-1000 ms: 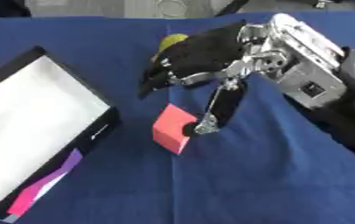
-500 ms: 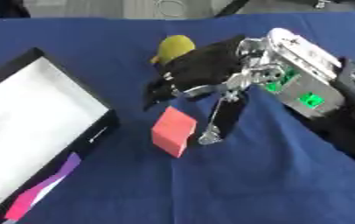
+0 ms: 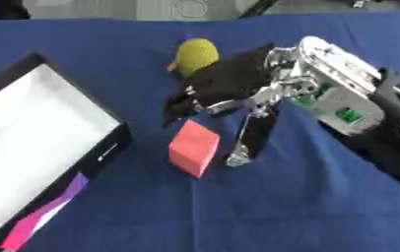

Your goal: Pick up objects on the table and place them in the box.

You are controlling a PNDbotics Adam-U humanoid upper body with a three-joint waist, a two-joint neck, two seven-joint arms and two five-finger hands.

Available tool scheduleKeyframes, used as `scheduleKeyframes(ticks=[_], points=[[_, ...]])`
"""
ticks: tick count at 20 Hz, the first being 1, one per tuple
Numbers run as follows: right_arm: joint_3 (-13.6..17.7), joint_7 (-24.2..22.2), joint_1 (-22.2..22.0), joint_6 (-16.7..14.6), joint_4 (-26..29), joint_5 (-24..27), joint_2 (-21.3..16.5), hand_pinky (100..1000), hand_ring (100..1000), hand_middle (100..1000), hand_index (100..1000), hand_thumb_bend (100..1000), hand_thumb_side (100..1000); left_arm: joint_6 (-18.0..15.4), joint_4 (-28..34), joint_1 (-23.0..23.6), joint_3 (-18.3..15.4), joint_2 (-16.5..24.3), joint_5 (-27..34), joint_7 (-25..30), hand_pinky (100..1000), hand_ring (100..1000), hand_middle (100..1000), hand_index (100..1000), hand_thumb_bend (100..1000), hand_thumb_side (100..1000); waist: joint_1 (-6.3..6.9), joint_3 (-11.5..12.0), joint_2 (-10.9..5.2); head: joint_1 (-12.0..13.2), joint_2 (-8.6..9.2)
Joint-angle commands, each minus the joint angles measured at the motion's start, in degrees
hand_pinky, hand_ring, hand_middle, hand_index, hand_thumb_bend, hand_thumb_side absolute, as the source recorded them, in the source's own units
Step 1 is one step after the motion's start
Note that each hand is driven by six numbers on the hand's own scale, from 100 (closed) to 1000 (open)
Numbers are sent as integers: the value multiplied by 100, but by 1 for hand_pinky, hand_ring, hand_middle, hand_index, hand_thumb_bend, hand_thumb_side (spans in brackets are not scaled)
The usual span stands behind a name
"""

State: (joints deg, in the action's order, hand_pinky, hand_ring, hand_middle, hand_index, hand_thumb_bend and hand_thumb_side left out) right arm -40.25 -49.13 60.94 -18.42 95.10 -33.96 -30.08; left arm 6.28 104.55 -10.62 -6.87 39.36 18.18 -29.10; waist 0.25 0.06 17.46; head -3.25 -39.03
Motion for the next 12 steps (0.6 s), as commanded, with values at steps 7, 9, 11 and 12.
scheduleKeyframes(ticks=[7,9,11,12], points=[[-15,-284,-11,-624,-401,-502,52,956,931,920,941,418,388,-12,66,-55,-42,162,37,13,804,813,791,887,734,641,-30,68,42,-71,101],[0,-284,-25,-692,-504,-577,88,955,930,918,942,412,389,-9,67,-57,-38,156,40,18,804,813,791,887,733,642,-34,77,54,-69,95],[19,-284,-30,-740,-570,-605,115,954,929,916,941,407,390,-10,69,-59,-39,153,41,20,805,813,791,888,731,642,-37,86,63,-68,81],[21,-284,-31,-757,-593,-610,125,954,928,916,941,407,391,-11,70,-60,-40,152,41,21,805,813,791,888,730,642,-38,91,67,-68,68]])
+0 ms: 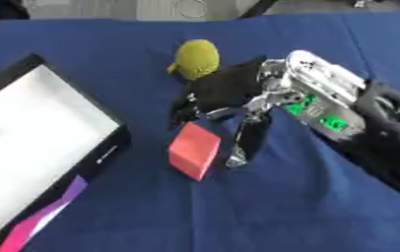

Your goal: Pick up objects on the table and place them in the box.

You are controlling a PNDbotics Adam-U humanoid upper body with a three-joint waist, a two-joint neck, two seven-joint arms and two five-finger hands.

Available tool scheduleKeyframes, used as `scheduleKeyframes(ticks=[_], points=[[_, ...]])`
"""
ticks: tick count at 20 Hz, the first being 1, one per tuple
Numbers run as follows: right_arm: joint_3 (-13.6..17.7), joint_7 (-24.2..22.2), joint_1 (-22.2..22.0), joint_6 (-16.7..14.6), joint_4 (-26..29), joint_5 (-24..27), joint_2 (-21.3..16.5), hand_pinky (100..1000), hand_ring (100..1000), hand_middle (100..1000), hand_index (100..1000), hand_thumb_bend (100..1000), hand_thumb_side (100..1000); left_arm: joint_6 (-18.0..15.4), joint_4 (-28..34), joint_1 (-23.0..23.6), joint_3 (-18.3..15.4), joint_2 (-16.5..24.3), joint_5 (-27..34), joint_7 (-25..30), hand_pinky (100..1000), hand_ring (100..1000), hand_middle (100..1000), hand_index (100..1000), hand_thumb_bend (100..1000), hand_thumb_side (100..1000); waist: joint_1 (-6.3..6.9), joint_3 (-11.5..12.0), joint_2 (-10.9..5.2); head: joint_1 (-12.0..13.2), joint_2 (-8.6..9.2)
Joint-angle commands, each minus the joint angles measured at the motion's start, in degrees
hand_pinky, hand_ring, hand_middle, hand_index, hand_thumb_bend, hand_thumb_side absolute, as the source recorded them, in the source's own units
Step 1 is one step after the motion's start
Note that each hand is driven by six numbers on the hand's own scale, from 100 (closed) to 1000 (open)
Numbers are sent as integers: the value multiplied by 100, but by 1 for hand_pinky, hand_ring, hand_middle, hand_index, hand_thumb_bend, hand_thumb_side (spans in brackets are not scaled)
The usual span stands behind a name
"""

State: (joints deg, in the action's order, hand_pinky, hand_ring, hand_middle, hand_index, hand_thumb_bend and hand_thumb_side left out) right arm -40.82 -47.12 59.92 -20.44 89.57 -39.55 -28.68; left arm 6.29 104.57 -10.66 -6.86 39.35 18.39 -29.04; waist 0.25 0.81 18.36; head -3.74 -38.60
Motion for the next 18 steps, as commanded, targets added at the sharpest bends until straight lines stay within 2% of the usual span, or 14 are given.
scheduleKeyframes(ticks=[1,11,18], points=[[74,-485,69,-573,-59,-53,-8,953,928,916,941,406,392,-12,69,-58,-41,152,20,15,805,813,792,888,730,643,-41,21,-20,-17,12],[33,-485,2,-610,-233,-11,79,944,917,906,937,371,399,-12,83,-77,-42,135,24,18,807,813,792,888,724,644,-57,92,13,-47,-27],[-17,-485,-48,-615,-260,21,132,938,905,867,908,360,396,-11,89,-96,-43,129,22,20,809,814,793,888,720,644,-81,124,24,-60,-40]])
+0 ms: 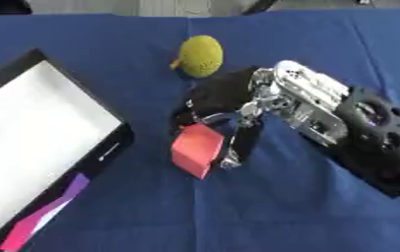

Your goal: Pick up objects on the table and place them in the box.

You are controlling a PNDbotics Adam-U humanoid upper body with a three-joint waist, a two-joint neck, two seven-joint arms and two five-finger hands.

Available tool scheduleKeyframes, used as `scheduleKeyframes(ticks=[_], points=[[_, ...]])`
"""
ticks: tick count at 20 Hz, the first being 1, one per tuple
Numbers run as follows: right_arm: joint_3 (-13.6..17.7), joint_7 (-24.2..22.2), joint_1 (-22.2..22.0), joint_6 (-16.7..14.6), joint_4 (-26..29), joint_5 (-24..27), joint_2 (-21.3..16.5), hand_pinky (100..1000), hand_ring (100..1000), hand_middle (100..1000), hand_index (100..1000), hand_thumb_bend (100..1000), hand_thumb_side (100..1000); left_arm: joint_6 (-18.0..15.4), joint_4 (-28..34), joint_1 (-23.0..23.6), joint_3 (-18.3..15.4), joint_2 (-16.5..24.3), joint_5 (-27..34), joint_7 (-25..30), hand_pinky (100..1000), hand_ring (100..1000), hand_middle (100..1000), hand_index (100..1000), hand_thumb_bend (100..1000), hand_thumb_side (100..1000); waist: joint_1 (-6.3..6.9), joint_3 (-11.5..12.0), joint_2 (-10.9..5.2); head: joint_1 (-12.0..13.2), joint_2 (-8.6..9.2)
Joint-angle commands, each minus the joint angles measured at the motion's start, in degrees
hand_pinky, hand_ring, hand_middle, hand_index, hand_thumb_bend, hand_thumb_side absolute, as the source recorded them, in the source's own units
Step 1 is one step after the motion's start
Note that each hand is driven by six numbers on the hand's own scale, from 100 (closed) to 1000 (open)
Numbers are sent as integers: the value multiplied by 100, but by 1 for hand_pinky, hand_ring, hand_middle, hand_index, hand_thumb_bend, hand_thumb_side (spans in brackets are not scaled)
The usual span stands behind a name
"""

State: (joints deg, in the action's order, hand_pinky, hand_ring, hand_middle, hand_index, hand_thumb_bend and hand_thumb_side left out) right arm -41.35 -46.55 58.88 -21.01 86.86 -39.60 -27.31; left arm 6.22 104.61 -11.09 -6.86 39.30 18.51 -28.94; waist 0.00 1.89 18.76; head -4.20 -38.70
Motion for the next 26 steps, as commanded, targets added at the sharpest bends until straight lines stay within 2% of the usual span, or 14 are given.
scheduleKeyframes(ticks=[1,3,10,11,14,19,22,26], points=[[40,-541,51,-558,12,34,1,937,902,850,895,356,393,-3,85,-54,-44,133,9,10,809,814,793,888,720,645,-58,18,-16,-12,-30],[60,-541,50,-544,33,55,4,933,893,813,868,349,376,0,83,-52,-42,132,8,11,809,814,792,887,719,645,-63,18,-17,-3,-28],[75,-541,32,-517,-6,16,8,928,880,783,838,361,335,2,87,-45,-42,123,6,16,811,814,791,886,716,645,-69,15,-16,14,4],[78,-541,30,-520,-15,13,11,923,869,762,818,357,308,2,87,-44,-43,123,6,16,811,814,791,885,716,645,-69,14,-17,11,4],[138,-541,40,-481,26,81,19,911,831,698,758,319,252,1,89,-41,-45,121,4,14,811,814,791,885,715,645,-67,8,-22,-4,-3],[250,-541,78,-289,316,364,-18,896,792,641,705,211,176,1,86,-32,-47,120,1,10,812,813,790,885,713,645,-67,-3,-41,-8,-20],[490,-541,150,-108,629,565,-63,892,774,622,688,181,110,-1,84,-14,-56,115,-2,3,812,813,790,885,711,646,-62,-17,-70,14,-28],[925,-541,307,179,1106,858,-150,889,752,602,667,160,100,-5,83,5,-70,95,-8,-10,813,813,789,884,710,645,-55,-26,-129,6,-43]])
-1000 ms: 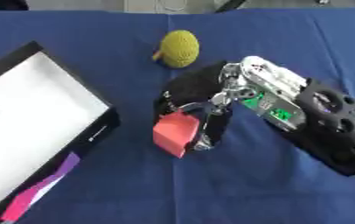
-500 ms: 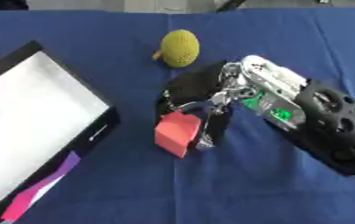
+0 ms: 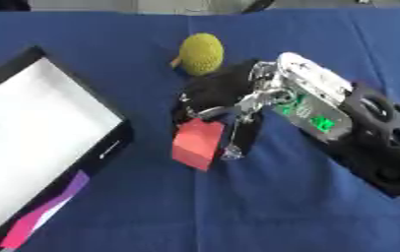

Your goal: Pick up objects on the table and place them in the box.

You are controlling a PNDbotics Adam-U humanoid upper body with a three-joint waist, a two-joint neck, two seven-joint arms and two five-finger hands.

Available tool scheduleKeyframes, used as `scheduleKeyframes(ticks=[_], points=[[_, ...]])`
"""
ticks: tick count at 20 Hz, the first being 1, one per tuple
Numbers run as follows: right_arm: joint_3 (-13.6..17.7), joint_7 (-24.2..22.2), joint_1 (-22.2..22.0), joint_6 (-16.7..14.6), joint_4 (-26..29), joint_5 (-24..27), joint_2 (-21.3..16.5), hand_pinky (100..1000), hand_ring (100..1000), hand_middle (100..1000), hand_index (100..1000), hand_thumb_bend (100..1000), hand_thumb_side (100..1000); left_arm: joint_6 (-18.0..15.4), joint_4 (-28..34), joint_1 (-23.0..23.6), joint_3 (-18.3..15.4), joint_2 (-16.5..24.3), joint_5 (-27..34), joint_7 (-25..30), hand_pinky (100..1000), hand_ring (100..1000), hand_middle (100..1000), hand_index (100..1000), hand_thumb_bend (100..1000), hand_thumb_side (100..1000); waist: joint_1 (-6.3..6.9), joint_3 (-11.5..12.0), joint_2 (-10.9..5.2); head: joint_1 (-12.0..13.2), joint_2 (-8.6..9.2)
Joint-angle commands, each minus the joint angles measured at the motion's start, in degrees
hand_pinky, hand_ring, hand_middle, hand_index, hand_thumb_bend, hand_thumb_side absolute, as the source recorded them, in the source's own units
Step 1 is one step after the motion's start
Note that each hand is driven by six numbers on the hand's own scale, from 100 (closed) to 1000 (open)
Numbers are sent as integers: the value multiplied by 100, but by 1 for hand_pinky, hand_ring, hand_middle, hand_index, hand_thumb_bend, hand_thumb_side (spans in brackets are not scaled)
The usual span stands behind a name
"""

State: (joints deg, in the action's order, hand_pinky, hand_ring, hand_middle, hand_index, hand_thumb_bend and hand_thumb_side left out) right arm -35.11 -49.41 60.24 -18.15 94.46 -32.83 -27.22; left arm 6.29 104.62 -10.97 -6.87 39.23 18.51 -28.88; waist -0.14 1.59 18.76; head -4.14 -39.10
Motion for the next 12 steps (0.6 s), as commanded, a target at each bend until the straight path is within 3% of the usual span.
scheduleKeyframes(ticks=[1,4,5,6,12], points=[[372,-256,201,-30,468,251,-188,887,744,597,661,168,100,-13,84,-5,-71,96,-9,-18,813,813,789,884,711,644,-42,4,-144,-5,-9],[612,-256,431,207,786,458,-225,886,739,593,656,179,100,-13,86,-33,-60,64,-4,-14,814,813,789,884,710,644,-41,21,-217,-25,-38],[670,-256,516,276,855,530,-221,886,738,593,655,100,168,-11,83,-44,-53,56,-4,-9,814,812,789,884,710,643,-42,30,-242,-30,-44],[708,-256,606,328,902,599,-208,886,738,592,655,188,100,1,75,-52,-50,52,-18,-5,814,812,788,884,710,643,-43,43,-272,-37,-55],[806,-256,1117,482,629,560,148,881,734,594,656,232,102,-6,41,-99,-32,0,-5,18,815,812,787,883,711,641,-51,142,-443,-191,-146]])
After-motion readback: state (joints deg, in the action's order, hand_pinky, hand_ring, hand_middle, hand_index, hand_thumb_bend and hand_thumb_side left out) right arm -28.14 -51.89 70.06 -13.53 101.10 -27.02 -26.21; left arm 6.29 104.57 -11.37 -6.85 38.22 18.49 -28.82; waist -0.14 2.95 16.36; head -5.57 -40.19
